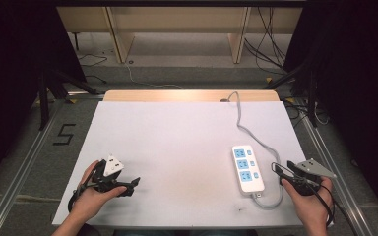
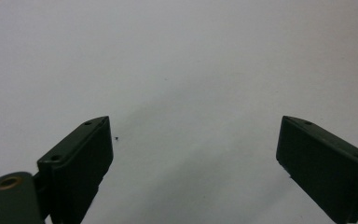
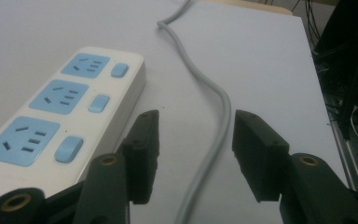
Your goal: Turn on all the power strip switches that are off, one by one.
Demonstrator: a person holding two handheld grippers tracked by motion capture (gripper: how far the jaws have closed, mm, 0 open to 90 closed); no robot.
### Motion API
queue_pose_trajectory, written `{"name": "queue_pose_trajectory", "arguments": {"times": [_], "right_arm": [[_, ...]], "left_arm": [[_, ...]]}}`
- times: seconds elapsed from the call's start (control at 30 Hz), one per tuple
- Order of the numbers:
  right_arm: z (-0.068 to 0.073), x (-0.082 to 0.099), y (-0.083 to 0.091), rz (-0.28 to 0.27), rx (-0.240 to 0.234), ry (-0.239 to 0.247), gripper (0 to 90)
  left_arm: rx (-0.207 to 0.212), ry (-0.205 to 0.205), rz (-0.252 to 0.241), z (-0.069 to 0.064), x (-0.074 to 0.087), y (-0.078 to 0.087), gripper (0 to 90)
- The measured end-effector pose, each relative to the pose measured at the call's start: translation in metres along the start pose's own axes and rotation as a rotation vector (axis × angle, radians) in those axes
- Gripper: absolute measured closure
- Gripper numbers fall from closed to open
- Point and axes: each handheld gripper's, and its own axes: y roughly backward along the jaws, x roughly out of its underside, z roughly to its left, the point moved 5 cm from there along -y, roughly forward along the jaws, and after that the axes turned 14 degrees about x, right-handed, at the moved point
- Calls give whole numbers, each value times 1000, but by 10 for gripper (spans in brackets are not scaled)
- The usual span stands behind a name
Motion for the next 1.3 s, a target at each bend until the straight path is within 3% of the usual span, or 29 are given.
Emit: {"name": "queue_pose_trajectory", "arguments": {"times": [0.1, 0.2, 0.23, 0.3, 0.37, 0.6, 0.9, 1.1, 1.3], "right_arm": [[0, -3, 5, 32, 3, 85, 659], [2, -6, 8, 49, -7, 109, 721], [3, -8, 11, 76, -26, 135, 799], [6, -10, 13, 107, -49, 159, 871], [7, -11, 14, 125, -57, 168, 900], [19, -20, 17, 206, -133, 214, 900], [31, -30, 15, 260, -165, 239, 900], [41, -36, 10, 298, -194, 228, 900], [50, -40, 10, 369, -204, 243, 900]], "left_arm": [[6, -3, 11, -2, 3, -1, 111], [14, -3, 16, -3, 4, -3, 112], [15, -4, 14, -3, 4, -3, 112], [13, -7, 14, -4, 4, -3, 112], [12, -8, 14, -4, 3, -3, 112], [0, -5, 11, -3, 2, -1, 120], [0, 8, 11, -1, 2, -2, 125], [4, -4, 18, -2, 3, -2, 119], [0, 7, 8, -2, 3, -2, 120]]}}
